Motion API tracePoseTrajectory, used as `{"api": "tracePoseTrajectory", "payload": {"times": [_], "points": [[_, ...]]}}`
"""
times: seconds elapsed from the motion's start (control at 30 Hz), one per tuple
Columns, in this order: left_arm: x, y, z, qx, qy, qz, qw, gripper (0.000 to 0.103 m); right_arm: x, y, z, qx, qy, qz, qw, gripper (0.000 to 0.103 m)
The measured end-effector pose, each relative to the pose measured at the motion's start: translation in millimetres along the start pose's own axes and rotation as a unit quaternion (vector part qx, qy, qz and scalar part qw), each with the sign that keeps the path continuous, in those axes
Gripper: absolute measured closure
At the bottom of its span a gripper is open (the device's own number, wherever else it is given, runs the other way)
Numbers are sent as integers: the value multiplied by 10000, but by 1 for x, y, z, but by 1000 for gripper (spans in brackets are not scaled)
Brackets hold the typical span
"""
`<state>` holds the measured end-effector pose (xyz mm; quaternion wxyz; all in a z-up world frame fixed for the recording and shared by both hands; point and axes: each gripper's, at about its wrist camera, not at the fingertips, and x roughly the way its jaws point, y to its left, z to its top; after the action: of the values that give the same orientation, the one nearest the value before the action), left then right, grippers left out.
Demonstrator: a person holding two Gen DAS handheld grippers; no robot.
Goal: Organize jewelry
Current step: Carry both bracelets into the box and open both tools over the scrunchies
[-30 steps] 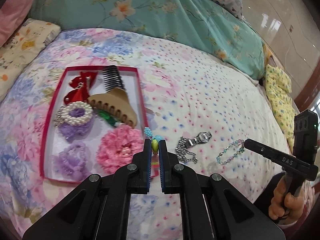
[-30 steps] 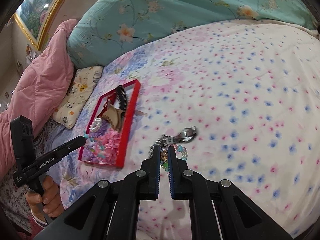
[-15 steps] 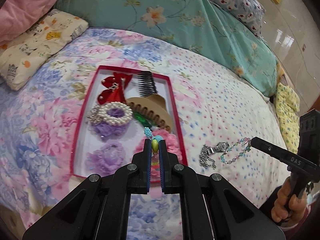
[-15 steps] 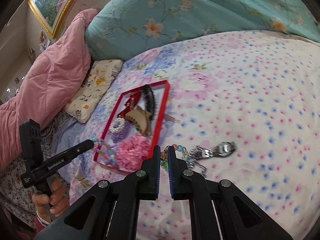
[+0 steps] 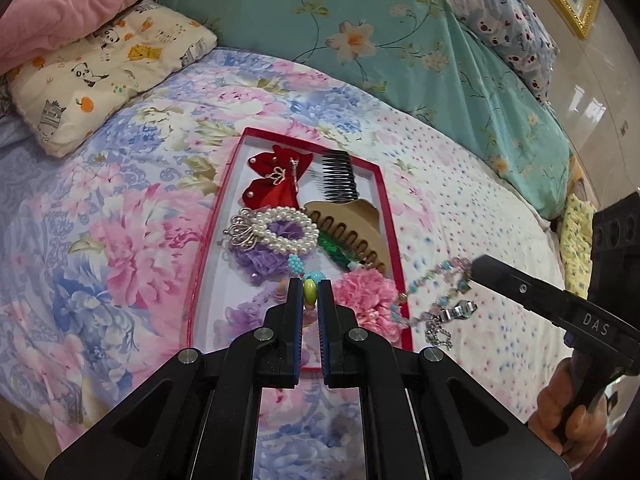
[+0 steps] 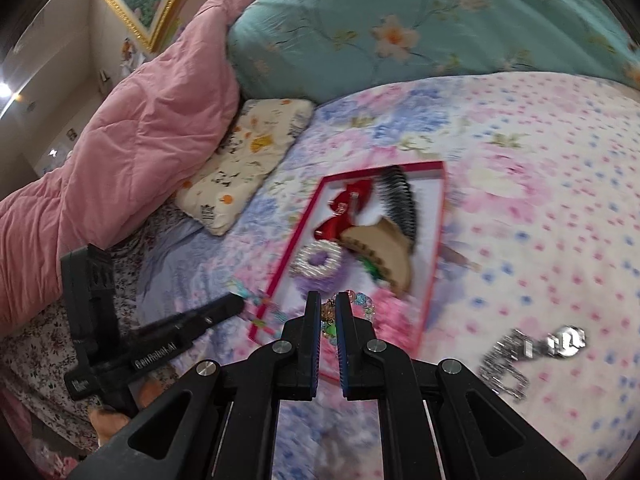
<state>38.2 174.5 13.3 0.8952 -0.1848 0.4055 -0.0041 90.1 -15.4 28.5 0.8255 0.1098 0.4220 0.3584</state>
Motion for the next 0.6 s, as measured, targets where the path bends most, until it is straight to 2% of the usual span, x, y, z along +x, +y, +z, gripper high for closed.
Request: {"api": "tracePoseTrajectory", "payload": {"times": [0.1,0.27,0.43,0.6], "points": [[10,7,-2,-56,87,50,9999,98,19,1,-2,-45,79,-29,10000,96],[33,24,-11,-185,355,191,9990,98,49,-24,-22,167,511,-276,9982,96],[51,30,-22,-188,542,372,9977,98,62,-45,-36,343,748,-478,9955,96],[54,30,-24,-163,556,380,9976,97,64,-47,-38,227,766,-626,9948,96]]}}
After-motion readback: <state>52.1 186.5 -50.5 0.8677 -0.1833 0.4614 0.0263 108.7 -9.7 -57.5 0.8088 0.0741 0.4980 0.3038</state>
